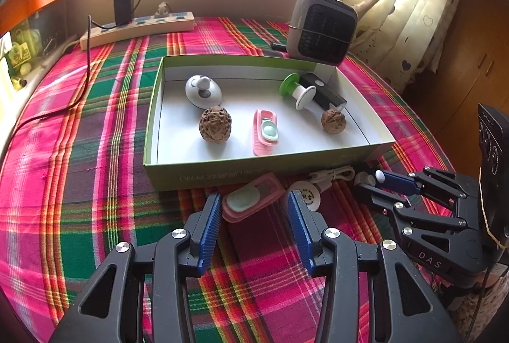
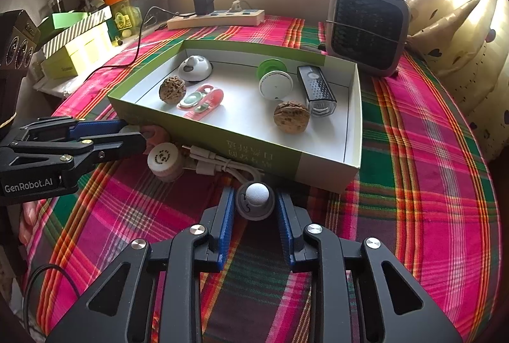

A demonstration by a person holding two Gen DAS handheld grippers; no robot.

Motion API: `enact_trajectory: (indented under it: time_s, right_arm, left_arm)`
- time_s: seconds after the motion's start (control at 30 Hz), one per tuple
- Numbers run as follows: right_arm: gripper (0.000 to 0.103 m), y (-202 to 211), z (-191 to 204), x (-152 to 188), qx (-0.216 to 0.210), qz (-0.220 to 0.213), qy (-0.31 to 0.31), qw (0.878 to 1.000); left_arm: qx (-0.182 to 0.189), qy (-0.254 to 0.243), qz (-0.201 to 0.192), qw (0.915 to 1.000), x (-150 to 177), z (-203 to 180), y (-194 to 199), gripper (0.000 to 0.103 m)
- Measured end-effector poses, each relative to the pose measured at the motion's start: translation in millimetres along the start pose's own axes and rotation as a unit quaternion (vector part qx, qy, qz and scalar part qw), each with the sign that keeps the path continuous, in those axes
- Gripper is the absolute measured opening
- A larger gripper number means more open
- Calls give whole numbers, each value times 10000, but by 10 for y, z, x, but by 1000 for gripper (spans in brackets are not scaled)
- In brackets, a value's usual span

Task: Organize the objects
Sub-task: 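Lower the right tool onto the white ball-topped knob and close it, then close the left tool on the second pink-and-mint holder while the right tool holds the knob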

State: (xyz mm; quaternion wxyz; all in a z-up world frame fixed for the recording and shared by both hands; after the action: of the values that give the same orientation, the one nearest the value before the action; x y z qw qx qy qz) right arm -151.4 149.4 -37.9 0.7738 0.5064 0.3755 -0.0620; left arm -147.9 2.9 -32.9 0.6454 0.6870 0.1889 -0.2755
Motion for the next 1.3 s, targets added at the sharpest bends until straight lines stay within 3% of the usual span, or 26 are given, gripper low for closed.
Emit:
enact_trajectory:
  time_s: [0.4, 1.3]
  right_arm:
    - [27, 7, 4, 7, 4, 7, 29, 10000]
    - [27, 9, -7, 3, 3, 12, 35, 10000]
  left_arm:
    - [85, -120, 64, 9999, 102, -106, 60, 41]
    - [-241, -301, 128, 9992, 0, -26, -138, 41]
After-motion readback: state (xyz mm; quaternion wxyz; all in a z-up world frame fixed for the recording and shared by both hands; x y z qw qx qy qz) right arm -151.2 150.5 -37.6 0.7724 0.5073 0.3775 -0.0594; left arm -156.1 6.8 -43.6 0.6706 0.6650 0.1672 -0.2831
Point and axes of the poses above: each gripper's, at about its wrist camera, not at the fingertips, and y roughly against the way its jaws point, z to its left, x to its underside, the point moved 6 cm from there along -y, roughly the way its jaws point, and after that the axes turned 14 degrees about -x, right-handed, at the moved point
